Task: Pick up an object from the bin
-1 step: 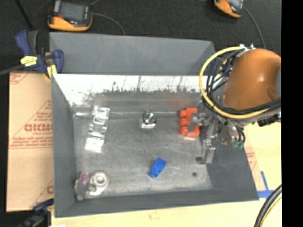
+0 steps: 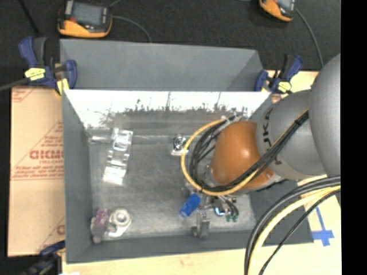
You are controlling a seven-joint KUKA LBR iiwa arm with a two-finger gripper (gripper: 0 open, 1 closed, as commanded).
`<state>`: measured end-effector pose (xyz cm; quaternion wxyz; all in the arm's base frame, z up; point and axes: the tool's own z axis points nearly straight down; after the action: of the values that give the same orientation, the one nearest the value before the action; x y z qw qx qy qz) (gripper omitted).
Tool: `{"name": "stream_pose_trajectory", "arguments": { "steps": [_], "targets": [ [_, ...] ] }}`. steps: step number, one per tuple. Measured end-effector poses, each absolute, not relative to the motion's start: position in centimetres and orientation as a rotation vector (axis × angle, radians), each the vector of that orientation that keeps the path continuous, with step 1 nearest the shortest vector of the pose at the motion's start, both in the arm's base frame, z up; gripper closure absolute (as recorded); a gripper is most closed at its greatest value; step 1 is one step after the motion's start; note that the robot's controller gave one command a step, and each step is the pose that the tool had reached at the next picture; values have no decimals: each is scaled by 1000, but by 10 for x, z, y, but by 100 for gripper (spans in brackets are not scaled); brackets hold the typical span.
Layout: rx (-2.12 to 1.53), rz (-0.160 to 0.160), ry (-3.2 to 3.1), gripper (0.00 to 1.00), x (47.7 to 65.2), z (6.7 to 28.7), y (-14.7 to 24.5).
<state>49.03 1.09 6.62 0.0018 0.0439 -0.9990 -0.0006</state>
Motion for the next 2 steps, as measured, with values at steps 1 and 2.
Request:
{"name": "stream_pose_trajectory", "arguments": {
  "steps": [1,2],
  "targets": [
    [138,1,-3142,100,492,70,9],
    [151,3,-3148,100,490,180,11]
  ]
}}
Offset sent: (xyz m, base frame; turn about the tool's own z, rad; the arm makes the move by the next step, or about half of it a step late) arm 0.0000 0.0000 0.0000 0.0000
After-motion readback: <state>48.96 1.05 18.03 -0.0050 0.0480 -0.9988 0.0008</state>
